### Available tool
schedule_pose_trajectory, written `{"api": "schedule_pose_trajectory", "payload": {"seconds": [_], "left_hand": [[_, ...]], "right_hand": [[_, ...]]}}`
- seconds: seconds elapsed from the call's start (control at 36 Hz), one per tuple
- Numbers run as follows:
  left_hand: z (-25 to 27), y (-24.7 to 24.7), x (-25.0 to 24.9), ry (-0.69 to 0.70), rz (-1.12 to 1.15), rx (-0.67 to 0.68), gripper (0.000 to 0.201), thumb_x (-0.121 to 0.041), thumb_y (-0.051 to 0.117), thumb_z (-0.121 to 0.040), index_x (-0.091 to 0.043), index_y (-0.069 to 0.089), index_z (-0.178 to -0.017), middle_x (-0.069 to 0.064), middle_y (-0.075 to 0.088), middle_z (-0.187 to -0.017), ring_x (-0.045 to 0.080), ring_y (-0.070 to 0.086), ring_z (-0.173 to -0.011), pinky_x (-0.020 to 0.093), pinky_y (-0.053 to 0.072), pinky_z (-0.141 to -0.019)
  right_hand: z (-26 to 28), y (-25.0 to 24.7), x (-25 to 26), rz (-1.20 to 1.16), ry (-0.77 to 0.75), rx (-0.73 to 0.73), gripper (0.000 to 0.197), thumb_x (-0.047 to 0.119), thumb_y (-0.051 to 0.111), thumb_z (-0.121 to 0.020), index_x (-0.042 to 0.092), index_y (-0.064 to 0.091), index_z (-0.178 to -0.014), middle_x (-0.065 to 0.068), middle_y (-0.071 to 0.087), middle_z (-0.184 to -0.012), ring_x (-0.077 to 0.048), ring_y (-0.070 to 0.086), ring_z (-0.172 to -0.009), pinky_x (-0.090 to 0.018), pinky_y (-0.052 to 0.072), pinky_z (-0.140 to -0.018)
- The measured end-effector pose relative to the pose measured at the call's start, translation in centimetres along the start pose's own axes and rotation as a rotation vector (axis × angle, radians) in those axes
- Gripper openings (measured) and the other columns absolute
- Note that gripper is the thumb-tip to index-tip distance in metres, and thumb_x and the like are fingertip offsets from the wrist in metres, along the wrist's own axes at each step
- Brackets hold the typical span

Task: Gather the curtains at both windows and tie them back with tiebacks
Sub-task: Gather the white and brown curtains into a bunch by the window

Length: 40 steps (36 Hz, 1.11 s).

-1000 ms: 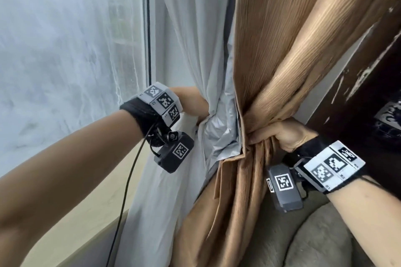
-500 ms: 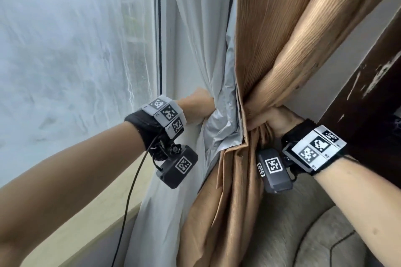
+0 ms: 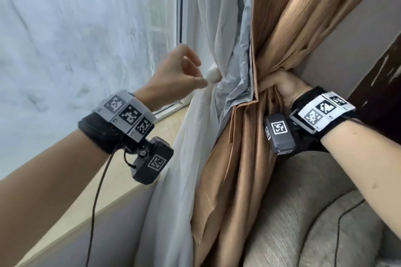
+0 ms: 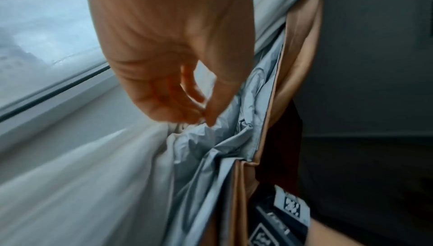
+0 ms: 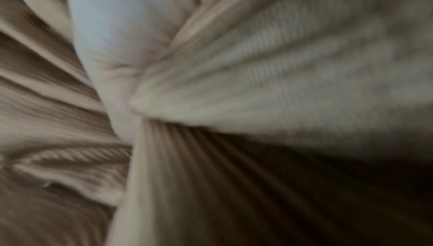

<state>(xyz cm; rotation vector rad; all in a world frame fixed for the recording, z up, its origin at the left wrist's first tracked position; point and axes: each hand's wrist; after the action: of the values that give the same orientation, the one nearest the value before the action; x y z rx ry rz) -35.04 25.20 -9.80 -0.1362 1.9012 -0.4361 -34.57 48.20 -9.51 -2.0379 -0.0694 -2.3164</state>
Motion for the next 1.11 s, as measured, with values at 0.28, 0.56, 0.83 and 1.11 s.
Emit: {"api": "schedule_pose_trajectory", "payload": {"seconds": [0.28, 0.56, 0.83, 1.11], "left_hand": [[2.4, 3.3, -0.1, 0.026, -0.112, 0.388, 0.014, -0.012, 0.073, -0.086, 0.001, 0.071, -0.083, 0.005, 0.074, -0.072, 0.022, 0.073, -0.073, 0.033, 0.061, -0.073], [2.9, 5.2, 0.7, 0.058, -0.301, 0.146, 0.017, -0.019, 0.072, -0.087, -0.007, 0.069, -0.075, 0.005, 0.073, -0.072, 0.023, 0.071, -0.070, 0.039, 0.061, -0.071], [3.7, 3.5, 0.0, -0.027, 0.060, 0.395, 0.012, -0.010, 0.062, -0.094, 0.000, 0.060, -0.087, 0.007, 0.055, -0.072, 0.011, 0.050, -0.061, 0.022, 0.041, -0.058], [4.0, 6.4, -0.3, 0.170, -0.297, 0.240, 0.010, -0.009, 0.077, -0.081, -0.014, 0.070, -0.077, -0.004, 0.073, -0.078, 0.008, 0.070, -0.078, 0.021, 0.056, -0.075]], "right_hand": [[-0.9, -0.1, -0.3, 0.077, -0.011, -0.038, 0.061, -0.001, 0.067, -0.046, -0.019, 0.059, -0.105, -0.039, 0.059, -0.111, -0.058, 0.058, -0.100, -0.069, 0.046, -0.091], [0.1, -0.4, 0.1, -0.008, 0.011, 0.048, 0.028, -0.012, 0.046, -0.067, -0.009, 0.070, -0.080, -0.023, 0.067, -0.074, -0.039, 0.064, -0.066, -0.046, 0.058, -0.071], [0.3, -0.9, 0.3, -0.060, -0.006, 0.099, 0.034, -0.018, 0.040, -0.071, -0.006, 0.072, -0.068, -0.021, 0.069, -0.067, -0.035, 0.066, -0.062, -0.037, 0.059, -0.058], [0.1, -0.8, 0.2, -0.083, 0.036, 0.155, 0.033, -0.013, 0.041, -0.065, -0.005, 0.072, -0.070, -0.021, 0.069, -0.069, -0.037, 0.064, -0.070, -0.047, 0.053, -0.083]]}}
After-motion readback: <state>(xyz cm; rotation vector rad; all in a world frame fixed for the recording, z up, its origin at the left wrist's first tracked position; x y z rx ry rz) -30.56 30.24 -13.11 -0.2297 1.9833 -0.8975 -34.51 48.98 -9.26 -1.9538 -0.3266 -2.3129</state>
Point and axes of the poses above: each hand's wrist, its own z-axis away from the middle knuckle, its own y-axis out of the palm, x = y × z
